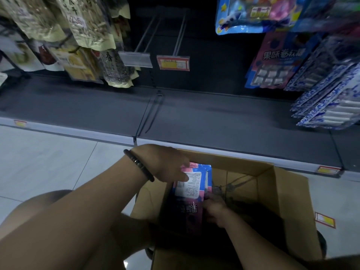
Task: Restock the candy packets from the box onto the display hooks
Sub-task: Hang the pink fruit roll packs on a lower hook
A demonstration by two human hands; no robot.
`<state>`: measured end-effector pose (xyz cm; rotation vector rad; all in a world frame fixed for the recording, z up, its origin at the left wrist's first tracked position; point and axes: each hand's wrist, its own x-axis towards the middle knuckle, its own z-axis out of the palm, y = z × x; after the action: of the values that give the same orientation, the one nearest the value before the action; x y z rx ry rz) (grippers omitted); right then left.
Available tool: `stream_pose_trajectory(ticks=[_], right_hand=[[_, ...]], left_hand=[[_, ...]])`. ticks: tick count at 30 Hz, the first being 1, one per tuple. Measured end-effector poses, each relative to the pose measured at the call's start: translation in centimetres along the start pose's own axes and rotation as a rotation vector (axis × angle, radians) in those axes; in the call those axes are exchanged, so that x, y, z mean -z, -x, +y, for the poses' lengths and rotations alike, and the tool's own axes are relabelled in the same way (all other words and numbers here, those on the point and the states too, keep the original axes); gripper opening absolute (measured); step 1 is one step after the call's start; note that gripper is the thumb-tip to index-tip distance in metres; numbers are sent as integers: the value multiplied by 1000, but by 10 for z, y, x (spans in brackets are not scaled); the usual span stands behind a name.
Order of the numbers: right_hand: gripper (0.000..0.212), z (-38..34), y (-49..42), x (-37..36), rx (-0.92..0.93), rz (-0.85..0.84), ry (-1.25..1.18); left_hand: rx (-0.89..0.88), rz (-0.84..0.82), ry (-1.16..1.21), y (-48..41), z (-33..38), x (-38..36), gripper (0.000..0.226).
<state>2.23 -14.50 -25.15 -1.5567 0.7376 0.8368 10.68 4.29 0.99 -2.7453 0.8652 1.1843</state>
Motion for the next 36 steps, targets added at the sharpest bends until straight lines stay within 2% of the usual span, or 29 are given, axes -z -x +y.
stream_pose_trajectory(ticks=[5,9,14,18,21,25,27,29,31,34,36], right_hand=[[23,-42,26,12,88,2,178],[19,-92,70,40,162,-41,221],[19,-143,132,78,306,2,268],[21,-169,176,107,356,30,127],[23,-183,200,128,370,52,34],[8,-198,213,150,331,63,-106],[6,-201,213,157,306,49,-183],[5,-201,208,163,280,6,-231],[18,-200,204,170,273,-21,-168],[41,-206,204,180,294,59,154],[30,-213,205,185,371,181,346]], left_hand=[[12,-3,-3,3,1,8,39],[-2,-34,0,6,6,14,41],[-99,-23,1,11,11,15,71],[-270,5,245,10,8,0,97],[-384,103,385,0,7,-14,109],[-336,311,466,-2,18,-13,127],[-324,387,495,-2,29,-10,111],[-336,580,481,-8,35,-6,72],[-336,779,463,-15,41,-1,36],[-282,902,664,-24,50,10,21],[-211,982,843,-28,55,20,19]])
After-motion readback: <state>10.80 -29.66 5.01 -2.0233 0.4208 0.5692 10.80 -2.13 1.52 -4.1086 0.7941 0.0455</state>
